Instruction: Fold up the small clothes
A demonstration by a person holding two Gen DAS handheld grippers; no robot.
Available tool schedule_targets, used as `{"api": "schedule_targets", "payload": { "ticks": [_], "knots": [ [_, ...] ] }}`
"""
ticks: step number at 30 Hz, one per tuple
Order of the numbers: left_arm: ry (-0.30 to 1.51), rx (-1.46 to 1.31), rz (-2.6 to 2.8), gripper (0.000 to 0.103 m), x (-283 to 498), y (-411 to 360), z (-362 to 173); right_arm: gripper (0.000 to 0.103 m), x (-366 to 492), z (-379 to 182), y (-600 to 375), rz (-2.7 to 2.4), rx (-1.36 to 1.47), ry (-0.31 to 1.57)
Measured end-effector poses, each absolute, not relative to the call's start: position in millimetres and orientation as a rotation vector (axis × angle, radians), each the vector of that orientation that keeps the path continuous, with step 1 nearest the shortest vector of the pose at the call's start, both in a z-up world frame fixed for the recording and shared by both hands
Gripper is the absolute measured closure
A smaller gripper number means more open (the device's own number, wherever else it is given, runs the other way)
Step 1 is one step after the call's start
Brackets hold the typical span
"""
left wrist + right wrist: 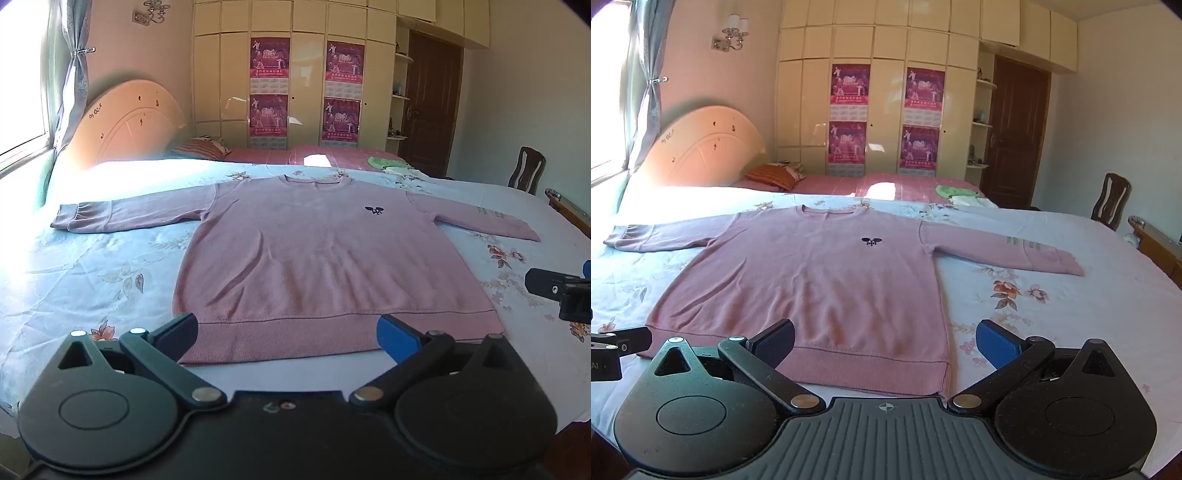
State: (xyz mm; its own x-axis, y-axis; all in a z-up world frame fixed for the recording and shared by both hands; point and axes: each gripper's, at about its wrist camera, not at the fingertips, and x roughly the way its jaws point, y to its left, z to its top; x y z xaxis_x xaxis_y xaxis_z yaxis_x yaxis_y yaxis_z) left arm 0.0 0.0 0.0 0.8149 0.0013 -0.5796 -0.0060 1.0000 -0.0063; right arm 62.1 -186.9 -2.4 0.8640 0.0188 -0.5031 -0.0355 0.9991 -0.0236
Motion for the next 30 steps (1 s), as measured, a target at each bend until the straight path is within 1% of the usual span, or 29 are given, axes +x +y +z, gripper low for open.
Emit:
{"api": "schedule_targets", "payload": {
  "ticks": [30],
  "knots": [
    [0.616, -0.001, 0.009, 0.0, -8.4, -0.3, -2.1, 0.0, 61.4, -4.1, -184.2, 0.036, -0.032, 0.529]
  ]
}}
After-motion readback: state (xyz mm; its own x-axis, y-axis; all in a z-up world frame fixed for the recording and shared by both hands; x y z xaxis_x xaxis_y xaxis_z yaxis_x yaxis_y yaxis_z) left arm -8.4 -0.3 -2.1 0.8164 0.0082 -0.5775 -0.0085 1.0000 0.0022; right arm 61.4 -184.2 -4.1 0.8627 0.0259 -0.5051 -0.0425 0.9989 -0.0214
